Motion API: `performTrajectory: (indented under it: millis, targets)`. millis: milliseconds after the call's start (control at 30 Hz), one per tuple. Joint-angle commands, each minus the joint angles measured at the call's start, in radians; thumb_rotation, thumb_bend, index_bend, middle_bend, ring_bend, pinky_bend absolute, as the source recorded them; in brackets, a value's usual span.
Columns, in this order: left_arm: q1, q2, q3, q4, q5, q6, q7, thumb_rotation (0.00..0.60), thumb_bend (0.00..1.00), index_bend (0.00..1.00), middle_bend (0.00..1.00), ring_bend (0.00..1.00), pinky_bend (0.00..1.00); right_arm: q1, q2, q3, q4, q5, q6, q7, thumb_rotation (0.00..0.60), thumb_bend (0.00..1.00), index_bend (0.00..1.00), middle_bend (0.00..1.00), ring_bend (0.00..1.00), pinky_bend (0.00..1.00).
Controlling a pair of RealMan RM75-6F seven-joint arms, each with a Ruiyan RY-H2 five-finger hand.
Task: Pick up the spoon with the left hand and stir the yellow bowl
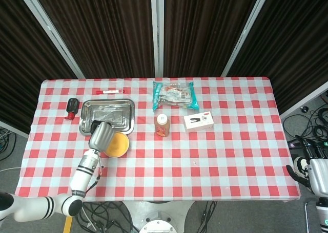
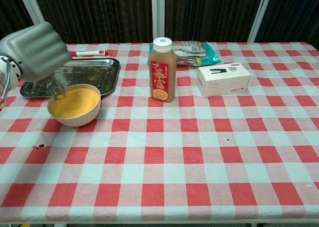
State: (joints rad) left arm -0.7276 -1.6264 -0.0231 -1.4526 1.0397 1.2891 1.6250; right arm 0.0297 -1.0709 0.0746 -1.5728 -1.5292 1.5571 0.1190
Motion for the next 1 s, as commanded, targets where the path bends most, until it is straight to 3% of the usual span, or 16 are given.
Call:
performTrajectory:
  millis: [33,233,367,600,1000]
  targets:
    - [0.002,0.004,-0.003,-0.015,-0.005,0.007,-0.003,0.600,0.45,0.76,1.00,1.00,1.00,-0.001,0.001,0.000,0.001,0.001,0.001,0.000,0.600,0.19,0.10,0.28,0.13,0.23]
    - [0.006,0.035,0.017,-0.098,0.073,0.044,-0.038,0.600,0.45,0.76,1.00,1.00,1.00,0.000,0.000,0.000,-0.003,-0.002,0.002,-0.003,0.600,0.18,0.10,0.29,0.13,0.23]
    - [0.003,0.033,0.012,-0.079,0.097,0.045,-0.064,0.600,0.45,0.74,1.00,1.00,1.00,-0.001,0.001,0.001,-0.006,-0.003,0.005,-0.006,0.600,0.19,0.10,0.29,0.13,0.23]
    - [0.000,-0.004,-0.001,0.006,0.007,0.003,-0.013,0.600,0.45,0.72,1.00,1.00,1.00,-0.007,0.003,-0.001,-0.005,-0.006,0.013,0.001,0.600,0.19,0.10,0.29,0.14,0.23]
    - [-0.003,0.020,-0.017,-0.012,0.002,0.017,-0.039,0.600,0.45,0.73,1.00,1.00,1.00,-0.008,0.003,-0.003,-0.008,-0.013,0.018,-0.001,0.600,0.19,0.10,0.29,0.14,0.23]
